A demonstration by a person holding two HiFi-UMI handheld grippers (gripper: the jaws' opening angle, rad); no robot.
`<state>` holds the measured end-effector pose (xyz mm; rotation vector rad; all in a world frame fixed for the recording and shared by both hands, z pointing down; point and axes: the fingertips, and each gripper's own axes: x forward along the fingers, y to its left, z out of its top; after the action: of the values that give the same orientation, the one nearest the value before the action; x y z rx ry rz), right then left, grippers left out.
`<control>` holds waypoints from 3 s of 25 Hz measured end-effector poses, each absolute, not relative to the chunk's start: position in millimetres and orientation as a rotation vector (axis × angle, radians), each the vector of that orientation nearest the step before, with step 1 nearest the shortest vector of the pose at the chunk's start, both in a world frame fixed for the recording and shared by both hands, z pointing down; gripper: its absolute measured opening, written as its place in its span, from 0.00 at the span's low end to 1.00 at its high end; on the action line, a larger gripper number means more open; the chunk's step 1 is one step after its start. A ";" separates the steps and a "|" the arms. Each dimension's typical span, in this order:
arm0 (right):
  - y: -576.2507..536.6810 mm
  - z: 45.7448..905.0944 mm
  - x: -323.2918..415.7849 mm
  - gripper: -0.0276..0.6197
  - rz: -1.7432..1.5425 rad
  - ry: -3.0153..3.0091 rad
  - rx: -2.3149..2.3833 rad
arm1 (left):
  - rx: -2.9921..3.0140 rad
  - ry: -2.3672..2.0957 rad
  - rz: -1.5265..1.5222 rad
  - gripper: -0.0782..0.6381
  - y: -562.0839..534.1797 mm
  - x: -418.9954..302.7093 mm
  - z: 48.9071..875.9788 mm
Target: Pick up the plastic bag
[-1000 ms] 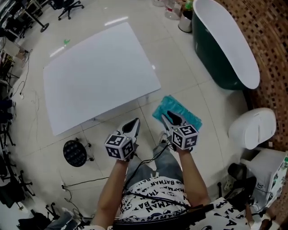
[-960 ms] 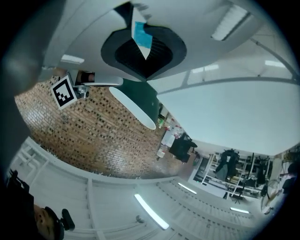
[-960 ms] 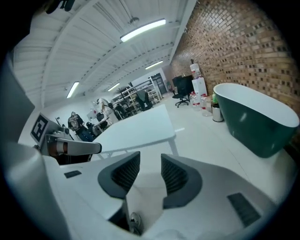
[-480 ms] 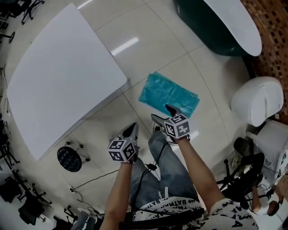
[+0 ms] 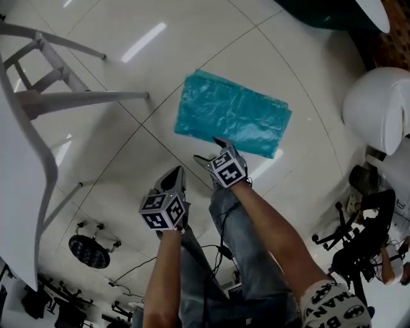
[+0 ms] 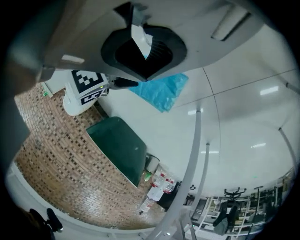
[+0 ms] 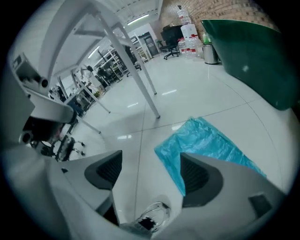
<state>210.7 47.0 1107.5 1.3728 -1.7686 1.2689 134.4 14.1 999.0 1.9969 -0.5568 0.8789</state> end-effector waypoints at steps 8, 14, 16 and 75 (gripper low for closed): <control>48.7 1265.2 204.0 0.66 1.063 -1.665 1.316 | 2.031 -0.472 1.016 0.09 27.5 131.5 1115.3; 40.6 1317.5 202.7 0.65 1.030 -1.654 1.269 | 1.932 -0.500 1.050 0.09 22.1 124.3 1184.4; 35.7 1328.8 198.8 0.65 0.967 -1.662 1.221 | 1.924 -0.499 1.054 0.09 21.2 120.7 1191.1; -54.9 598.1 305.5 0.05 0.855 -2.192 2.024 | 2.403 -0.690 0.509 0.09 -75.3 181.1 605.7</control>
<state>305.5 -54.9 598.1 2.0236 -2.1919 0.8547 181.1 -75.3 605.7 2.4035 -0.6897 0.5094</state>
